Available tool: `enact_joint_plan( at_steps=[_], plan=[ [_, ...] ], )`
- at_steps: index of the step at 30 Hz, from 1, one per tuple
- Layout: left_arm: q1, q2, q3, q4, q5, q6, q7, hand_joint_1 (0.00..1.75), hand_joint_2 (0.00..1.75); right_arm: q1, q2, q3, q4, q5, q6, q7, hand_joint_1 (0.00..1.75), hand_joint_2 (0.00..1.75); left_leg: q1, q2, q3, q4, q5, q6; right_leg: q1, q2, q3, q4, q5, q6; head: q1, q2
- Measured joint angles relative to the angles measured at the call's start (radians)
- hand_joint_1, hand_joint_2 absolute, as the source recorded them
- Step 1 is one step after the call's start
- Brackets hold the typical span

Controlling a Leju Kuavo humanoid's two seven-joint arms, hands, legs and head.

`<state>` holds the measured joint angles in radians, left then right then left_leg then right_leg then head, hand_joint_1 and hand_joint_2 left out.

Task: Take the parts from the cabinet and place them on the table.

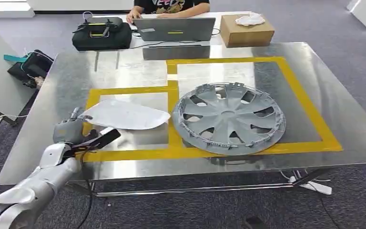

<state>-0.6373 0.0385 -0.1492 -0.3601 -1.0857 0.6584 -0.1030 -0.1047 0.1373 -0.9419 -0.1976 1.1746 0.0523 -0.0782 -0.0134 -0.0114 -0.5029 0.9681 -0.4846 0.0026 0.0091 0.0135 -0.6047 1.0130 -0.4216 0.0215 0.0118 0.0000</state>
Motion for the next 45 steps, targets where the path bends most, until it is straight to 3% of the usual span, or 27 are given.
enact_joint_plan(
  at_steps=[12,16,19,20,22,25,30,36,39,42,45],
  plan=[
    [-0.001,-0.022,0.0,0.0,0.064,-0.001,-0.093,0.0,0.0,0.001,0.0,0.0,0.0,-0.005,-0.001,0.0,0.0,0.0,0.0,0.0,0.0,0.0,0.0,0.0,0.0,0.0,0.0,0.0,0.001,0.0,0.0,0.0],
    [0.006,-0.036,0.027,-0.006,0.203,0.026,-0.232,0.0,0.0,0.002,0.0,0.0,0.0,-0.015,-0.003,-0.009,0.0,0.0,0.0,0.0,0.0,0.0,0.0,0.0,0.0,0.0,0.0,0.0,0.001,0.0,0.0,0.0],
    [0.034,-0.052,0.08,-0.052,0.411,0.022,-0.396,0.0,0.0,0.007,0.0,0.0,0.0,-0.03,-0.014,-0.022,0.0,0.0,0.0,0.0,0.0,0.0,0.0,0.0,0.0,0.0,0.0,0.0,0.001,0.0,0.0,0.0],
    [0.054,-0.059,0.104,-0.089,0.506,0.007,-0.464,0.0,0.0,0.01,0.0,-0.002,0.0,-0.037,-0.017,-0.027,0.0,0.0,0.0,0.0,0.0,0.0,0.0,0.0,0.0,0.001,0.0,0.0,0.001,0.0,0.0,0.0],
    [0.115,-0.069,0.136,-0.193,0.671,-0.044,-0.544,0.0,0.0,0.018,0.0,-0.003,0.0,-0.046,-0.021,-0.039,0.0,0.0,0.0,0.0,0.0,0.0,0.0,0.0,0.0,0.002,0.0,0.0,0.001,0.0,0.0,0.0],
    [0.242,-0.079,0.138,-0.455,0.894,-0.155,-0.577,0.0,0.0,0.032,0.0,-0.005,0.0,-0.056,-0.024,-0.053,0.0,0.0,0.0,0.003,0.0,0.0,-0.001,0.0,0.0,0.004,-0.001,0.0,0.0,0.0,0.0,0.0],
    [0.407,-0.079,0.125,-0.815,1.016,-0.264,-0.579,0.0,0.0,0.04,0.0,-0.019,0.0,-0.065,-0.027,-0.058,0.0,0.0,0.0,0.003,-0.001,0.0,-0.001,0.0,0.0,0.004,-0.002,0.0,0.0,0.0,0.0,0.0],
    [0.561,-0.094,0.104,-1.191,1.144,-0.511,-0.579,0.0,0.0,0.041,0.0,-0.033,0.0,-0.078,-0.032,-0.071,0.0,0.0,0.0,0.002,-0.001,0.0,-0.001,0.0,0.0,0.003,-0.001,-0.001,0.0,0.0,0.0,0.0],
    [0.602,-0.105,0.092,-1.295,1.161,-0.572,-0.579,0.0,0.0,0.039,0.0,-0.038,0.0,-0.082,-0.033,-0.074,0.0,0.0,0.0,0.002,-0.001,0.0,-0.001,0.0,0.0,0.002,0.0,-0.001,0.0,0.0,0.0,0.0],
    [0.642,-0.11,0.065,-1.381,1.148,-0.704,-0.579,0.0,0.0,0.039,0.0,-0.048,0.0,-0.089,-0.033,-0.078,0.0,0.0,0.0,0.002,-0.001,0.0,-0.001,0.0,0.0,0.002,0.0,-0.001,0.0,0.0,0.0,0.0],
    [0.677,-0.107,0.021,-1.41,1.128,-0.769,-0.579,0.0,0.0,0.037,0.0,-0.053,0.0,-0.09,-0.032,-0.08,0.0,0.0,-0.003,0.002,-0.003,0.004,-0.004,0.009,-0.004,0.002,0.001,-0.004,0.002,0.006,0.0,0.0]
  ],
)
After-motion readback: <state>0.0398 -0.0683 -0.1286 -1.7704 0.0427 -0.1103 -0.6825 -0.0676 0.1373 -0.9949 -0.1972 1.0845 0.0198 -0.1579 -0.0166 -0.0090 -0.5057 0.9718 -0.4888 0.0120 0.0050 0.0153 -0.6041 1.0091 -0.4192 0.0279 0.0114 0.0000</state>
